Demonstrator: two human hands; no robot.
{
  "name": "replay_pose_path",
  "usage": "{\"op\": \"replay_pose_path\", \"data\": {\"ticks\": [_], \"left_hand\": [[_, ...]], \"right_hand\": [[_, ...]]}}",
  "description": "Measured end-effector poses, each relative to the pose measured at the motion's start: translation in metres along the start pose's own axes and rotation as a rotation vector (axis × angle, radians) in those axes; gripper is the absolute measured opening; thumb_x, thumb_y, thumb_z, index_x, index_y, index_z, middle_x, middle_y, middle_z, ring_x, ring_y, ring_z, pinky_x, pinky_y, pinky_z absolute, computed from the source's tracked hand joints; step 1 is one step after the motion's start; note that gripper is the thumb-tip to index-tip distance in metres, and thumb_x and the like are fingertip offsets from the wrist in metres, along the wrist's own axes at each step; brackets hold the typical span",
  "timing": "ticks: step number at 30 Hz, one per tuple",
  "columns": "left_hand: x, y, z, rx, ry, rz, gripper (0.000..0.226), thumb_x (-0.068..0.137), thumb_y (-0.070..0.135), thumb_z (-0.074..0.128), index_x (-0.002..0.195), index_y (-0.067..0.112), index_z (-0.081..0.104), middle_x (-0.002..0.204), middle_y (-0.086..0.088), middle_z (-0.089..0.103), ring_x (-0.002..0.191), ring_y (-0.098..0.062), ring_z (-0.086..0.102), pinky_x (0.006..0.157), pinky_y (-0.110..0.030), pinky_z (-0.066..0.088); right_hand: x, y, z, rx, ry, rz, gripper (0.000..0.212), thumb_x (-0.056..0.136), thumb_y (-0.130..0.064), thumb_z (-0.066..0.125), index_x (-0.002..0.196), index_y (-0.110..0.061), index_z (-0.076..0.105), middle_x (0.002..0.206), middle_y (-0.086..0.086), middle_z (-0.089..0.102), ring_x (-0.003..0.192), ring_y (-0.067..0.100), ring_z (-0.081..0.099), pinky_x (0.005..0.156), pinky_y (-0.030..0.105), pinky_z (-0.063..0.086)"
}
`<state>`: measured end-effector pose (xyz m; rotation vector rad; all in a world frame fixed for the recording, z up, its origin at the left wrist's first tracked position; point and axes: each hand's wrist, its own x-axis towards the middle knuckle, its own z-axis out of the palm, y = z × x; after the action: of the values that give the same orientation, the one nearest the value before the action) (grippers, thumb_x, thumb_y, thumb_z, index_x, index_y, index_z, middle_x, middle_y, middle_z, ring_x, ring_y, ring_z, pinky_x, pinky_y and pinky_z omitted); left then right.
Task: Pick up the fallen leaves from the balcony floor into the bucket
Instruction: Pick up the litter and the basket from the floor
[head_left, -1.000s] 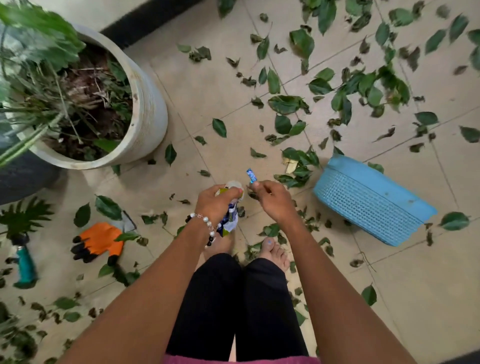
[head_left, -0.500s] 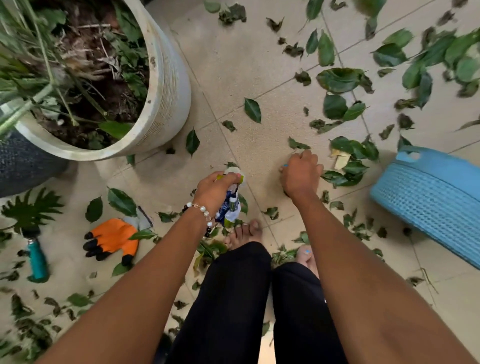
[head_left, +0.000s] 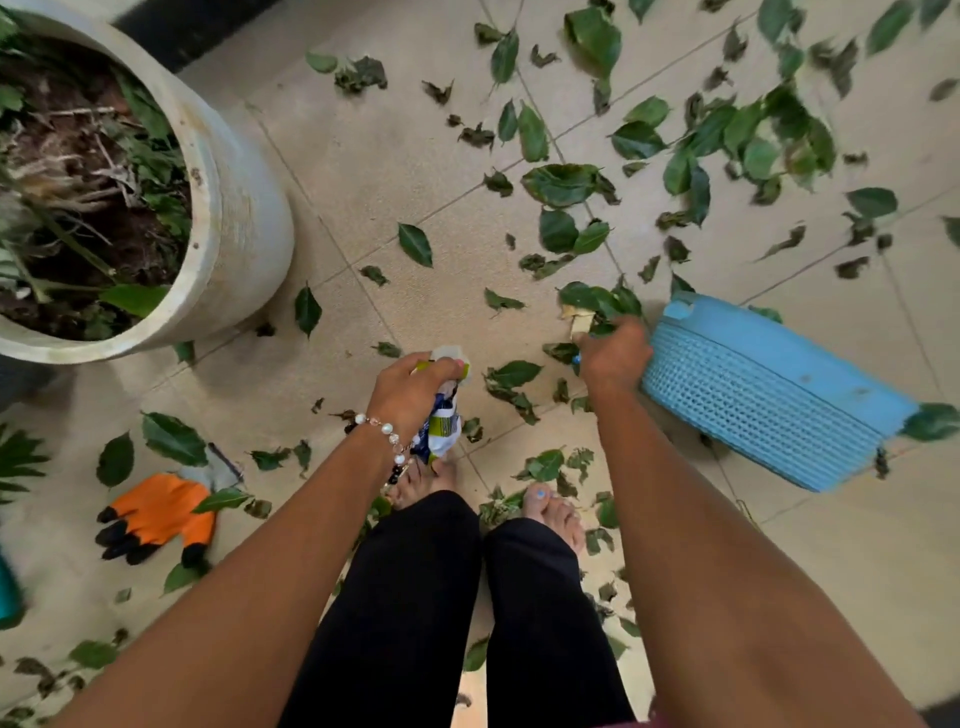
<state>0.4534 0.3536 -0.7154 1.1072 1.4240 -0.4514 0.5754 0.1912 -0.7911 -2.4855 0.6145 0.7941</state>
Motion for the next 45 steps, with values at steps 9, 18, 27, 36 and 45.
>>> {"op": "replay_pose_path", "data": {"ticks": [9,18,27,36,45], "left_hand": [[0.017,-0.006,0.012,0.081,-0.027,0.050,0.028,0.082,0.021,0.073,0.108,0.011,0.069,0.095,-0.006,0.069,0.076,-0.017,0.065,0.069,-0.025,0.054],[-0.052,0.018,-0.006,0.028,0.007,0.013,0.024,0.081,0.021,0.075,0.102,0.012,0.066,0.084,-0.002,0.066,0.070,-0.013,0.061,0.062,-0.022,0.050],[-0.212,0.099,-0.035,0.061,-0.055,0.088,0.037,0.086,0.029,0.068,0.114,0.006,0.066,0.116,-0.009,0.064,0.092,-0.022,0.060,0.067,-0.020,0.048],[-0.400,0.184,-0.041,-0.098,-0.194,0.142,0.035,0.066,0.046,0.078,0.084,0.016,0.073,0.110,-0.035,0.057,0.086,-0.036,0.056,0.079,-0.042,0.043],[-0.558,0.191,0.024,-0.205,-0.347,0.241,0.022,0.085,0.031,0.068,0.090,0.009,0.072,0.090,-0.014,0.069,0.076,-0.028,0.064,0.077,-0.041,0.056]], "right_hand": [[0.021,-0.003,0.029,-0.121,0.010,-0.030,0.021,0.089,-0.011,0.065,0.109,-0.004,0.065,0.109,0.012,0.065,0.087,0.017,0.055,0.068,0.023,0.039],[-0.056,-0.004,-0.048,0.286,-0.143,-0.129,0.019,0.083,-0.010,0.073,0.102,-0.008,0.073,0.094,0.005,0.072,0.079,0.017,0.067,0.078,0.036,0.059],[-0.216,-0.061,-0.203,0.582,-0.438,-0.019,0.019,0.084,0.004,0.067,0.103,0.004,0.066,0.094,0.011,0.067,0.077,0.014,0.063,0.061,0.021,0.055],[-0.359,-0.130,-0.377,0.486,-0.270,-0.292,0.016,0.079,-0.003,0.075,0.088,-0.015,0.070,0.085,0.007,0.072,0.084,0.025,0.070,0.074,0.038,0.059],[-0.431,-0.125,-0.476,1.157,-0.042,0.157,0.021,0.089,-0.002,0.054,0.074,-0.012,0.065,0.073,0.005,0.065,0.068,0.022,0.059,0.070,0.038,0.053]]}}
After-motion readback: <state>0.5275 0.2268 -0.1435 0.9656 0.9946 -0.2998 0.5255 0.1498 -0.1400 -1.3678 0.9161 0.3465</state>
